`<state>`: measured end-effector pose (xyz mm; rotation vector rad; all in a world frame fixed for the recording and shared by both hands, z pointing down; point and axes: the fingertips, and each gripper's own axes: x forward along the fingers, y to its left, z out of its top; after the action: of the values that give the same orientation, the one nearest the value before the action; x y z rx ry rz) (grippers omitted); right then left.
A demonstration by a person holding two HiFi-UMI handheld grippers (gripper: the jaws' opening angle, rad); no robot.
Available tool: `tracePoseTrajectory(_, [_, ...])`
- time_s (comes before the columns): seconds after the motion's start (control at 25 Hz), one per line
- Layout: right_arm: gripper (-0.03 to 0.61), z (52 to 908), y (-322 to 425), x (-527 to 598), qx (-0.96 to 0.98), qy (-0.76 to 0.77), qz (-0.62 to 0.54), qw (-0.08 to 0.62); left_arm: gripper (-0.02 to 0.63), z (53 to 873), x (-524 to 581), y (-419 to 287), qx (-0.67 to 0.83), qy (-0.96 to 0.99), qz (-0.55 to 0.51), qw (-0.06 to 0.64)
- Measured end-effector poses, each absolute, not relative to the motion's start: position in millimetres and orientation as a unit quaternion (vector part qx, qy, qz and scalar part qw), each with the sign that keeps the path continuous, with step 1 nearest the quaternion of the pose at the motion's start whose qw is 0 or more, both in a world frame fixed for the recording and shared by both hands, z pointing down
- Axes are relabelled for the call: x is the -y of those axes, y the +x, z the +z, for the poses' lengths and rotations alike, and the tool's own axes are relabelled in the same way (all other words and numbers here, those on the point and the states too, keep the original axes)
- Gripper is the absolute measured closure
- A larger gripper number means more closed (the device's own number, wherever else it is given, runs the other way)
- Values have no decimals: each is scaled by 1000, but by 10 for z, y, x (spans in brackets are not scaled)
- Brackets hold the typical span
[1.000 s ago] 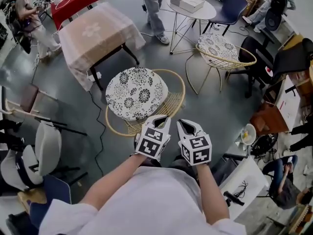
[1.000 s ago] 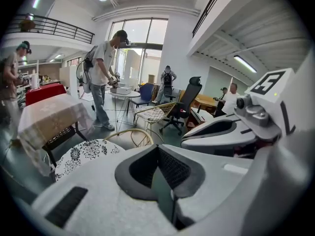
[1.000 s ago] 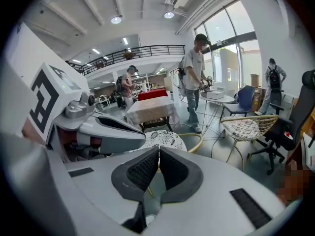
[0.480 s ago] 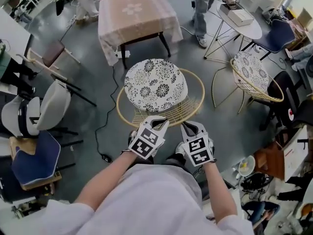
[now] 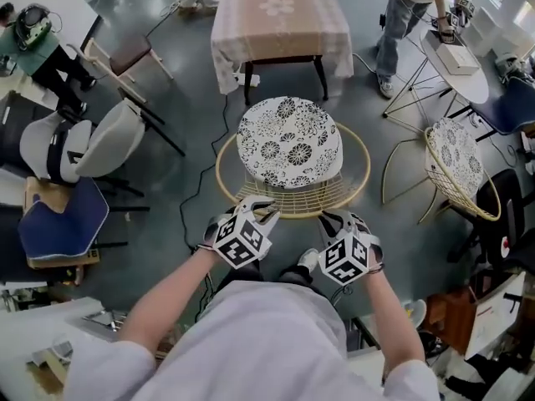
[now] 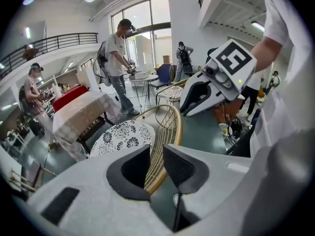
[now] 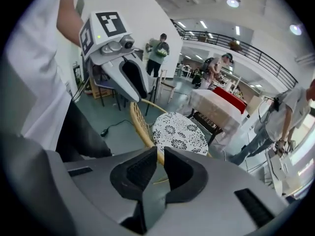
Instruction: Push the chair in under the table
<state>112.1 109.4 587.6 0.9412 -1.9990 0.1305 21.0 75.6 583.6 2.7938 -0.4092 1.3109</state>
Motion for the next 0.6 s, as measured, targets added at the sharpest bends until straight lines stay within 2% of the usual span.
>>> tracePoseTrajectory(0.12, [563,5944,1159,-1101,812,337,23,476,525,5923,-755,86,128,887,445,-6])
tracePoseTrajectory(0.24, [489,6008,1193,-1125,815,289,-9,502,496,6032,-802,-43,110,871,477,-37])
tracePoseTrajectory(0.48, [471,6154,1287,-1103,799,209,-95,555,483,6273,-828,-306,75,829,544,-103])
tracePoseTrajectory(0.6, [467,6251,1308,-1074,791,178,-123,572,483,6428,-770,-434,66,810,572,-113])
